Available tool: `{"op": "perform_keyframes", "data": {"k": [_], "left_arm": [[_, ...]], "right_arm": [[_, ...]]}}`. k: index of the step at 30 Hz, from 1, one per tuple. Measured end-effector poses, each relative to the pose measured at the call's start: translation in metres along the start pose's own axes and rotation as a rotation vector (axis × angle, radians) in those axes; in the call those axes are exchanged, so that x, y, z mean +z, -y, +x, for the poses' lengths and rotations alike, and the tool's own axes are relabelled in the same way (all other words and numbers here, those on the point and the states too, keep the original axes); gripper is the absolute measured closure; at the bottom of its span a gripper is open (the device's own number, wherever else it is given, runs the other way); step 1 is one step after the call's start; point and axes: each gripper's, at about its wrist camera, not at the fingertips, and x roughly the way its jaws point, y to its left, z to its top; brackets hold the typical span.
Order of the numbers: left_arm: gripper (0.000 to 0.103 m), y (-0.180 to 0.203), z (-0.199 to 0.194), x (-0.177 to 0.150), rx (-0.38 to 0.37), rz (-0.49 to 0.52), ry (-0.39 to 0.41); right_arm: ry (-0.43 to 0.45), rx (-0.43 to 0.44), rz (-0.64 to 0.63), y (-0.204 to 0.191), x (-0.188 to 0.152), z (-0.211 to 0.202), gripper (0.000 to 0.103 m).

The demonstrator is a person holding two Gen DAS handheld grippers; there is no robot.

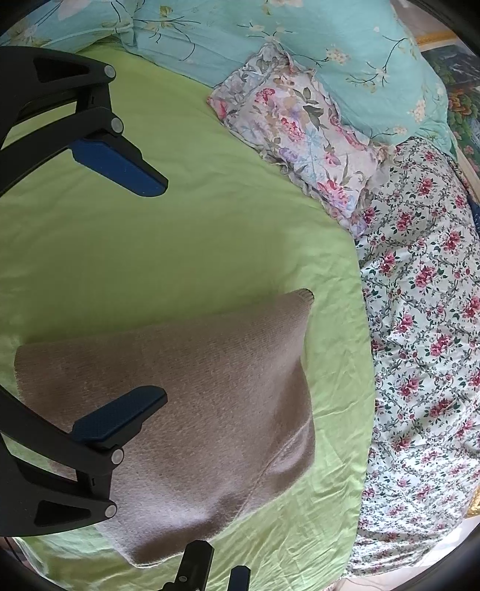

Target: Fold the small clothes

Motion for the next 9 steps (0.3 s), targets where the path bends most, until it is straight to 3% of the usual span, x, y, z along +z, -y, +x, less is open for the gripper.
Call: {"op": "perform_keyframes", "data": {"k": [9], "left_arm": [[0.0, 0.0011, 0.0003, 0.0013, -0.006, -0.004, 0.005]], "right_arm": [[0.003, 0.006, 0.011, -0.0021, 0.0001, 0.0004, 0.005]]}}
